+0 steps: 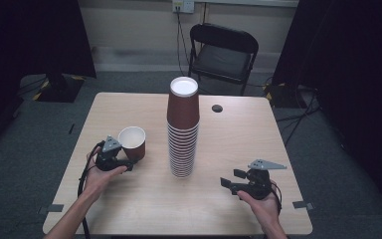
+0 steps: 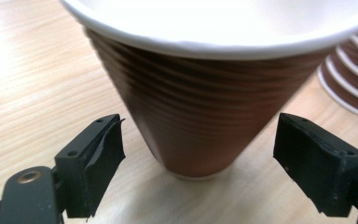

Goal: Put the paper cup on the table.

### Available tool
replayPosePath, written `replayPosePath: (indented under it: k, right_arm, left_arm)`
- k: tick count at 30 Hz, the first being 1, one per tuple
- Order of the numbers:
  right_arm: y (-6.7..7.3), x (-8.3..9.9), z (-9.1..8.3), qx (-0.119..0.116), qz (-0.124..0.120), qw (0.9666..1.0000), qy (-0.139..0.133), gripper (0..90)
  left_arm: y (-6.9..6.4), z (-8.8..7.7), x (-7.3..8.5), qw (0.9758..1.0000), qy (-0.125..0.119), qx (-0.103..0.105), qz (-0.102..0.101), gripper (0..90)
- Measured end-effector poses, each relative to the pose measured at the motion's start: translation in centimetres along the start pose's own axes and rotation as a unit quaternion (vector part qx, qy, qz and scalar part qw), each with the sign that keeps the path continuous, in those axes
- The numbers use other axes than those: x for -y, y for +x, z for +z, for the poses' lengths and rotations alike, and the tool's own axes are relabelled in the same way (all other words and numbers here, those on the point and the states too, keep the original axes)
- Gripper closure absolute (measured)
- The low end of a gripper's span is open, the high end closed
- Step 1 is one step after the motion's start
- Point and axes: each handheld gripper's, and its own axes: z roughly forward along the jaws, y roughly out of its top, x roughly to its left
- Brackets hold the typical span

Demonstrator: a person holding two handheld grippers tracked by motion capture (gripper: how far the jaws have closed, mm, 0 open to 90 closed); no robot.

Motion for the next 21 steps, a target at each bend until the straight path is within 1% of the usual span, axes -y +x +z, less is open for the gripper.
replayPosePath:
  k: [2,3,5,6,7,9,10,11,13,15,16,17,18,20,21]
  right_arm:
    - [-0.2,0.0,0.0,0.001,0.002,1.0000,-0.003,28.8]
    - [-0.3,0.1,0.0,0.002,0.003,1.0000,-0.003,28.6]
    - [-0.5,0.1,-0.1,0.008,0.005,1.0000,-0.003,27.8]
    - [-0.5,0.1,-0.2,0.010,0.007,0.9999,-0.005,27.6]
    - [-0.6,0.1,-0.2,0.013,0.007,0.9999,-0.005,27.1]
    - [-0.7,0.2,-0.3,0.015,0.010,0.9998,-0.007,26.4]
    - [-0.8,0.2,-0.4,0.017,0.009,0.9998,-0.007,26.2]
    - [-0.9,0.2,-0.4,0.015,0.007,0.9998,-0.009,26.2]
    - [-0.9,0.3,-0.5,0.018,0.003,0.9998,-0.010,26.2]
    - [-0.9,0.4,-0.5,0.018,0.001,0.9998,-0.008,26.0]
    - [-1.0,0.4,-0.5,0.020,-0.001,0.9998,-0.006,25.7]
    - [-1.0,0.4,-0.4,0.021,-0.002,0.9998,-0.004,25.6]
    - [-1.1,0.4,-0.3,0.020,-0.001,0.9998,-0.002,25.6]
    - [-1.1,0.4,-0.3,0.023,-0.001,0.9997,-0.002,25.2]
    - [-1.2,0.4,-0.4,0.024,0.000,0.9997,-0.004,25.2]
  left_arm:
    - [0.1,-0.7,0.1,1.0000,0.003,0.002,-0.005,15.8]
    - [0.1,-1.0,0.1,0.9999,0.004,0.007,-0.006,15.8]
    - [0.1,-1.6,0.2,0.9998,0.014,0.011,-0.008,15.7]
    - [0.0,-1.9,0.2,0.9997,0.018,0.013,0.003,15.7]
    - [-0.1,-2.2,0.2,0.9998,0.018,0.009,0.007,16.0]
    - [-0.1,-2.7,0.3,0.9997,0.010,0.018,-0.011,16.3]
    - [-0.2,-3.0,0.3,0.9997,0.004,0.018,-0.019,16.5]
    - [-0.1,-3.3,0.4,0.9996,0.007,0.018,-0.019,16.7]
    - [-0.3,-3.8,0.5,0.9991,0.007,0.025,-0.032,16.9]
    - [-0.5,-4.2,0.4,0.9988,0.009,0.025,-0.041,19.3]
    - [-0.6,-4.4,0.4,0.9988,0.013,0.021,-0.043,19.9]
    - [-0.8,-4.6,0.4,0.9987,0.015,0.023,-0.042,19.9]
    - [-1.0,-4.8,0.4,0.9986,0.017,0.024,-0.044,19.9]
    - [-1.4,-5.5,0.5,0.9980,0.021,0.035,-0.049,19.9]
    - [-1.6,-5.8,0.5,0.9980,0.022,0.034,-0.049,19.9]
